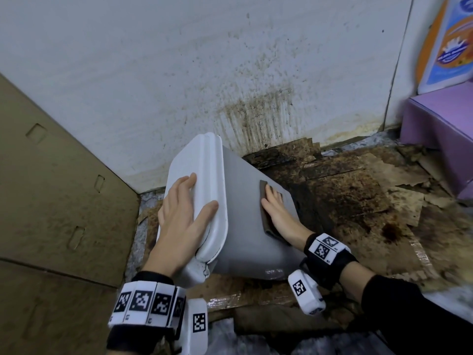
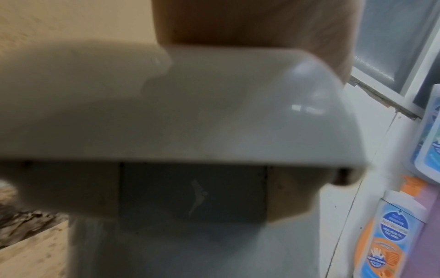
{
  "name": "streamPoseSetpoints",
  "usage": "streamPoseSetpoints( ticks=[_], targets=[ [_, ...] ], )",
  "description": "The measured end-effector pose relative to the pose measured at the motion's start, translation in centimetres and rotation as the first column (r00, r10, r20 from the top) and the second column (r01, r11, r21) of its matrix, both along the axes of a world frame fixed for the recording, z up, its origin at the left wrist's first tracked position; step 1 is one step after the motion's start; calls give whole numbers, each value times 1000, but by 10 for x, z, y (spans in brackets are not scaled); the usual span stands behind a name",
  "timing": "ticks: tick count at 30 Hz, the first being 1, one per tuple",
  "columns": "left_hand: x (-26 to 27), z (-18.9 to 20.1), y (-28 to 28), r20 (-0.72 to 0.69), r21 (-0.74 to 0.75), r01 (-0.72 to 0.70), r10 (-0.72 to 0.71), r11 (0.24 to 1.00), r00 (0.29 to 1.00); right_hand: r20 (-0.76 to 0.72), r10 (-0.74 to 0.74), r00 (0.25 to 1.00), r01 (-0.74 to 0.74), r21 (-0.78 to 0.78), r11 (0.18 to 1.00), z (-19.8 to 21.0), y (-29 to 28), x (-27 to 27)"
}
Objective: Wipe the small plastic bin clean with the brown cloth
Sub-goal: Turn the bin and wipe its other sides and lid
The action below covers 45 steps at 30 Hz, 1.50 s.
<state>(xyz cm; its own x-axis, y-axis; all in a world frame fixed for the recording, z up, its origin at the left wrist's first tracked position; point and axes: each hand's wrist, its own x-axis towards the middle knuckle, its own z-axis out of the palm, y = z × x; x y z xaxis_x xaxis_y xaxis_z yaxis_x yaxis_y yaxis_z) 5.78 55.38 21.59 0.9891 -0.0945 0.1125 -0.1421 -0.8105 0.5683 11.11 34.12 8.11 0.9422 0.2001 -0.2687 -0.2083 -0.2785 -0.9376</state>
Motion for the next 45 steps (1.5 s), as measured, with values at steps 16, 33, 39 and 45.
streamPoseSetpoints(
  ticks=[16,33,39,45],
  targets=[
    [-3,7,-7,-28,9,-6,6,1000,1000,196,284,939,-249,-184,951,-4,-17,39],
    [-1,5,-2,-18,4,18,-18,1000,1000,-48,80,996,-85,-99,991,-29,-32,48],
    [-1,6,-6,-10,25,21,-21,999,1000,92,132,987,-135,31,990,37,4,52],
    [-2,4,-4,-11,20,11,-11,1000,1000,213,208,955,-233,95,968,73,27,51]
  ],
)
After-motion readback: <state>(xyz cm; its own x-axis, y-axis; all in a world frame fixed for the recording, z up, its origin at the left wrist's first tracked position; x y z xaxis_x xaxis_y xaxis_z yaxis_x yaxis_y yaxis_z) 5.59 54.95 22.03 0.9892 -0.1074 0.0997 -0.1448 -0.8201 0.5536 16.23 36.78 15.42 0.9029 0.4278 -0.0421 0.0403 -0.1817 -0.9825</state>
